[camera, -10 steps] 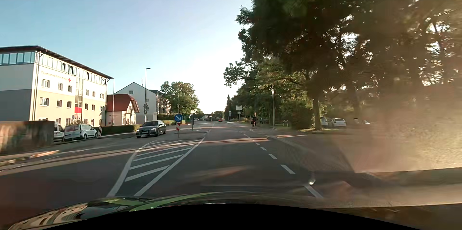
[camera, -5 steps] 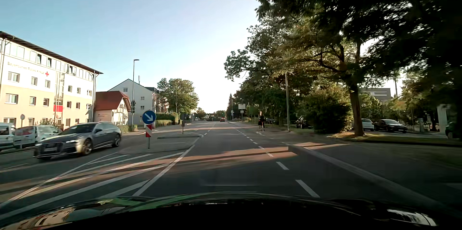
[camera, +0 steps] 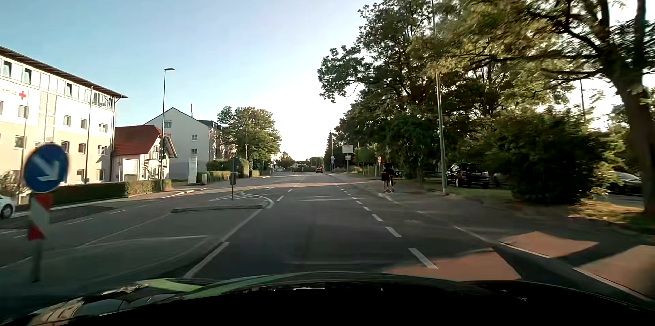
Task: Follow the waypoints while adhering to traffic rules and regulations
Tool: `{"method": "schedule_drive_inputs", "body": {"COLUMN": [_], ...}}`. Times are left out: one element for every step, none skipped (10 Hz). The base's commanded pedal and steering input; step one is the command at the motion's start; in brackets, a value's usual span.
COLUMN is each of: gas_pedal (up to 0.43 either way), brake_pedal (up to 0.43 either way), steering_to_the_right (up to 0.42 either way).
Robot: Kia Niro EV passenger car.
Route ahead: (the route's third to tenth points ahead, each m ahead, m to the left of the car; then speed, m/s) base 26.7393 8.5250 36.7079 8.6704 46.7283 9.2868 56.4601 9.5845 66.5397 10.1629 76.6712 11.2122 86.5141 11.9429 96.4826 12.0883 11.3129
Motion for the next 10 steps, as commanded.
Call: {"method": "schedule_drive_inputs", "body": {"gas_pedal": [0.130, 0.130, 0.130, 0.130, 0.130, 0.130, 0.130, 0.118, 0.118, 0.118], "brake_pedal": [0.000, 0.000, 0.000, 0.000, 0.000, 0.000, 0.000, 0.000, 0.000, 0.000], "steering_to_the_right": [-0.016, -0.016, -0.016, -0.016, -0.016, -0.016, -0.016, -0.016, -0.016, -0.014]}}
